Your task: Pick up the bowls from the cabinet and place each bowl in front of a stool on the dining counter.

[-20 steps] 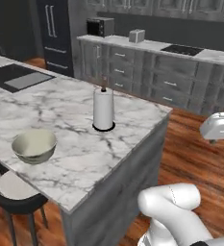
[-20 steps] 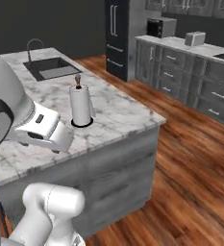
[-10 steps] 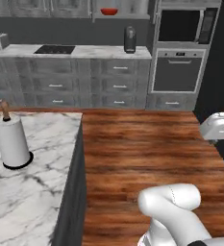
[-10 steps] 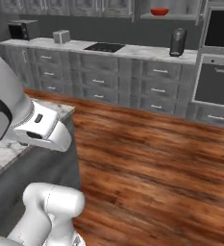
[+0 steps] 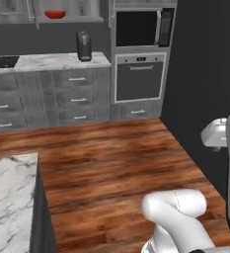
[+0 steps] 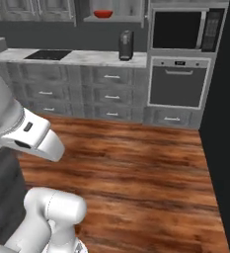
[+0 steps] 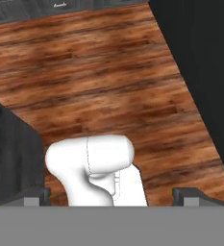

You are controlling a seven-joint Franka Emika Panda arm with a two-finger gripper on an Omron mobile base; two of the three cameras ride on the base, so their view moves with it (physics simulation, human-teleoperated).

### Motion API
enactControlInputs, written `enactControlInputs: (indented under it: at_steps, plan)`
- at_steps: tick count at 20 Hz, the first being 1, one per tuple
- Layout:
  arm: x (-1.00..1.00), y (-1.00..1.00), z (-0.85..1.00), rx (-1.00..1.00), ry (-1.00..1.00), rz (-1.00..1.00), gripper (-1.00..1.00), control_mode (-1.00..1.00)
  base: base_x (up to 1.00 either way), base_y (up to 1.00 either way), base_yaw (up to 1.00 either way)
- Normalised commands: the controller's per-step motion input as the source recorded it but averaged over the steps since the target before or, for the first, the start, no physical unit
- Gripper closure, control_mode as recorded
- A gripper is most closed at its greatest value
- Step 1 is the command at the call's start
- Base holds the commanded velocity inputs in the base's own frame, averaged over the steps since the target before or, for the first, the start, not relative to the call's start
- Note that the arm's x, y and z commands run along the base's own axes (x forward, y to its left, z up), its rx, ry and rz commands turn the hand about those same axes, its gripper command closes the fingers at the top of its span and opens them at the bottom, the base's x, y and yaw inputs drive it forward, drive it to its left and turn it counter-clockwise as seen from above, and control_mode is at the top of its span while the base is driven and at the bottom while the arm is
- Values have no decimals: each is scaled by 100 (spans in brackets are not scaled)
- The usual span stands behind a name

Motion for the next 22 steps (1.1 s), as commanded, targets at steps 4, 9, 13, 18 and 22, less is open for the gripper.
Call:
enactControlInputs:
  at_steps: [4,9,13,18,22]
  plan:
    - [0,0,0,0,0,0,-100,100,100,-19,-18]
    - [0,0,0,0,0,0,-100,100,100,2,-4]
    - [0,0,0,0,0,0,-100,100,100,27,0]
    - [0,0,0,0,0,0,-100,100,100,33,0]
    - [0,0,0,0,0,0,-100,100,100,46,0]
